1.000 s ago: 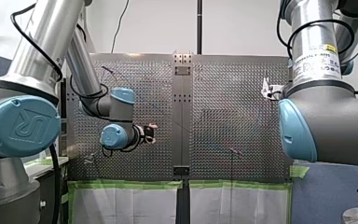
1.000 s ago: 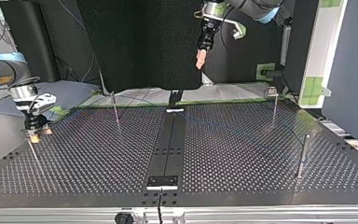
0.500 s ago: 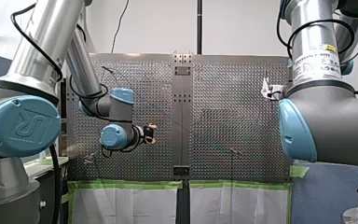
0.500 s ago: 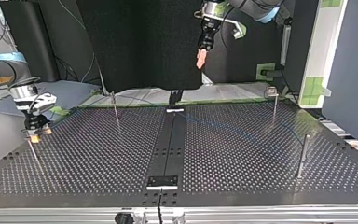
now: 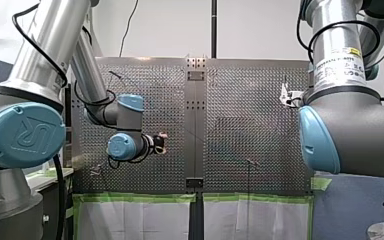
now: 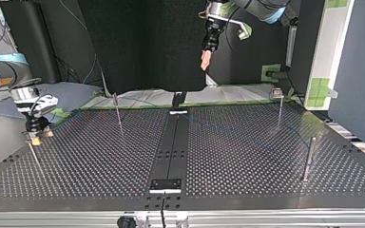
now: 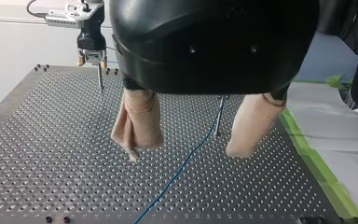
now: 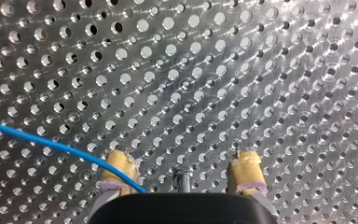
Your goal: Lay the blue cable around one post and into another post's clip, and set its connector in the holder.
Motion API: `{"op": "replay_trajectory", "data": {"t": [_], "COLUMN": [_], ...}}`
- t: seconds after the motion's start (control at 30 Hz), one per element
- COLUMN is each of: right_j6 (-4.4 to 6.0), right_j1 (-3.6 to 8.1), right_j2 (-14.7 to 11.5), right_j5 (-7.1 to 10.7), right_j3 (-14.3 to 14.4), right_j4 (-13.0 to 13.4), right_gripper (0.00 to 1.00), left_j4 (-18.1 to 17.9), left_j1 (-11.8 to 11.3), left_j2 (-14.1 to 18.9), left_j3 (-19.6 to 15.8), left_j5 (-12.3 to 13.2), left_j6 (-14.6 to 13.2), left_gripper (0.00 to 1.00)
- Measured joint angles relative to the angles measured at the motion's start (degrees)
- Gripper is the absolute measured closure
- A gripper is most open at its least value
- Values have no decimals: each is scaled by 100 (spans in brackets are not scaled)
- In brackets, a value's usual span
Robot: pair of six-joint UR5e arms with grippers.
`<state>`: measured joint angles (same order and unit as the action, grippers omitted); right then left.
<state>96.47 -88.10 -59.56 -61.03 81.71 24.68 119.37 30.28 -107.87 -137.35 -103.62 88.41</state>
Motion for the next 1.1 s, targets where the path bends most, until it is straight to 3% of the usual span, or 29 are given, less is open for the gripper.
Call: {"op": "replay_trajectory", "data": {"t": [1.1], "right_j6": [-66], "right_j1": [-87], "right_j2": [1], "right_j5": [-51], "right_j3": [4], "right_j4": [-57], "right_gripper": [0], "left_j4": [6], "left_j1": [-45], "left_j2": [0], "left_j3": [-1], "left_j5": [13], "left_j6": [0], "left_gripper": [0]}}
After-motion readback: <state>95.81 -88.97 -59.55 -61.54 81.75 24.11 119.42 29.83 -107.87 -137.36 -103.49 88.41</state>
